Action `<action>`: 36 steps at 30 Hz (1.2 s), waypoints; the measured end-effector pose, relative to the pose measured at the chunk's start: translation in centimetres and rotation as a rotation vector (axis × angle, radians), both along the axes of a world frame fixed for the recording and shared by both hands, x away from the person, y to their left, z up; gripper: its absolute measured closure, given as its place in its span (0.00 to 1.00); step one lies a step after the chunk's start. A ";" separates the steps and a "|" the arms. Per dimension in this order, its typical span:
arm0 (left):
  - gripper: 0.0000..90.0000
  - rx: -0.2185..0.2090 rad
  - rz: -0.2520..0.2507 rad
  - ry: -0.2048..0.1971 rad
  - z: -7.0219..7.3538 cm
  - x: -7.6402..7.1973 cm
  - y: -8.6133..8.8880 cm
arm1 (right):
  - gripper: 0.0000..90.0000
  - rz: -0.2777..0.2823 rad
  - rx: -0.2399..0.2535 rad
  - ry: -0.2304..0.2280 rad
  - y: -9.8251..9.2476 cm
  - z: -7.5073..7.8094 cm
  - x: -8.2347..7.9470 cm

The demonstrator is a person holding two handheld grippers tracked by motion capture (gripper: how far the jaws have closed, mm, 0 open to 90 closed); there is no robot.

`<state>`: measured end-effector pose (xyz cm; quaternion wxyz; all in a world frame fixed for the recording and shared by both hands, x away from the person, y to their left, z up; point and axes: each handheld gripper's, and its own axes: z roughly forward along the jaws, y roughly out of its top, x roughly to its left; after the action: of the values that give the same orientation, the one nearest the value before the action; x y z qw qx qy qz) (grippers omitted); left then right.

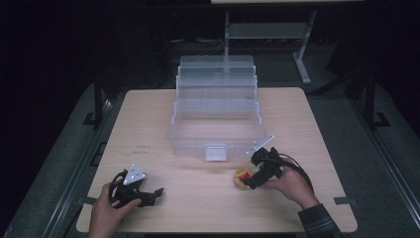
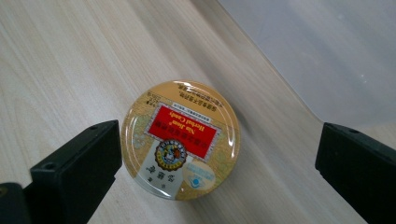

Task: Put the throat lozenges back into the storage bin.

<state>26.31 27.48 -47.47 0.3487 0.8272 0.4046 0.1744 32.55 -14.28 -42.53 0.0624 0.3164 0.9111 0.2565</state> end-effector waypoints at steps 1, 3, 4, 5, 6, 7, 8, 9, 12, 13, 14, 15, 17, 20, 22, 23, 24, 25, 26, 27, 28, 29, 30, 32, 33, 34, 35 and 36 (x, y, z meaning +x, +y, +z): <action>0.12 0.000 0.000 0.000 0.0 0.0 0.0 | 0.00 0.002 -0.003 -0.001 0.1 0.0 0.0; 0.12 0.000 0.000 0.000 0.0 0.0 0.0 | 0.00 0.009 -0.005 0.001 0.4 -0.1 0.0; 0.12 0.000 0.000 0.000 0.0 0.0 0.0 | 0.00 0.012 -0.007 0.002 0.5 -0.2 0.0; 0.12 0.000 0.000 0.000 0.0 0.0 0.0 | 0.00 0.014 -0.008 0.005 0.6 -0.2 0.0; 0.12 0.000 0.000 0.000 0.0 0.0 0.0 | 0.00 0.015 -0.009 0.009 0.7 -0.3 0.0; 0.12 0.000 0.000 0.000 0.0 0.0 0.0 | 0.00 0.020 -0.013 0.008 0.8 -0.4 0.0; 0.12 0.000 0.000 0.000 0.0 0.0 0.0 | 0.00 0.021 -0.015 0.009 0.8 -0.4 0.0; 0.12 0.000 0.000 0.000 0.0 0.0 0.0 | 0.00 0.020 -0.015 0.014 0.9 -0.4 0.0; 0.12 0.000 0.000 0.000 0.0 0.0 0.0 | 0.00 0.019 -0.021 0.017 1.0 -0.6 0.0; 0.12 0.000 0.000 0.000 0.0 0.0 0.0 | 0.00 0.020 -0.024 0.017 1.0 -0.6 0.0; 0.12 0.000 0.000 0.000 0.0 0.0 0.0 | 0.00 0.023 -0.021 0.020 1.1 -0.7 0.0; 0.12 0.000 0.000 0.000 0.0 0.0 0.0 | 0.00 0.022 -0.022 0.024 1.2 -0.8 0.0; 0.12 0.000 0.000 0.000 0.0 0.0 0.0 | 0.00 0.028 -0.028 0.027 1.3 -1.0 0.0; 0.12 0.000 0.000 0.000 0.0 0.0 0.0 | 0.03 0.038 -0.025 0.033 1.6 -1.2 -0.1; 0.12 0.000 0.000 0.000 0.0 0.0 0.0 | 0.04 0.043 -0.033 0.029 1.8 -1.4 -0.1; 0.12 0.000 0.000 0.000 0.0 0.0 0.0 | 0.04 0.043 -0.036 0.031 1.8 -1.5 -0.1; 0.12 0.000 0.000 0.000 0.0 0.0 0.0 | 0.04 0.044 -0.037 0.033 1.9 -1.6 -0.1; 0.12 0.000 0.000 0.000 0.0 0.0 0.0 | 0.04 0.047 -0.043 0.033 2.0 -1.7 -0.1; 0.12 0.000 0.000 0.000 0.0 0.0 0.0 | 0.04 0.047 -0.044 0.034 2.0 -1.7 -0.1; 0.12 0.000 0.000 0.000 0.0 0.0 0.0 | 0.04 0.048 -0.046 0.035 2.0 -1.8 -0.1; 0.12 0.000 0.000 0.000 0.0 0.0 0.0 | 0.04 0.048 -0.047 0.035 2.0 -1.8 -0.1; 0.12 0.000 0.000 0.000 0.0 0.0 0.0 | 0.05 0.046 -0.047 0.037 2.1 -1.9 -0.1; 0.12 0.000 0.000 0.000 0.0 0.0 0.0 | 0.05 0.047 -0.047 0.039 2.1 -1.9 -0.1; 0.12 0.000 0.000 0.000 0.0 0.0 0.0 | 0.06 0.052 -0.052 0.038 2.2 -2.1 -0.2; 0.12 0.000 0.000 0.000 0.0 0.0 0.0 | 0.06 0.050 -0.048 0.042 2.3 -2.2 -0.2; 0.12 0.000 0.000 0.000 0.0 0.0 0.0 | 0.06 0.054 -0.054 0.043 2.3 -2.3 -0.1; 0.12 0.000 0.000 0.000 0.0 0.0 0.0 | 0.07 0.053 -0.062 0.043 2.4 -2.4 -0.2; 0.12 0.000 0.000 0.000 0.0 0.0 0.0 | 0.07 0.053 -0.067 0.044 2.4 -2.5 -0.2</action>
<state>26.31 27.48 -47.47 0.3487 0.8272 0.4046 0.1744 32.40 -11.86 -45.01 0.0462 0.2953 0.9285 0.2204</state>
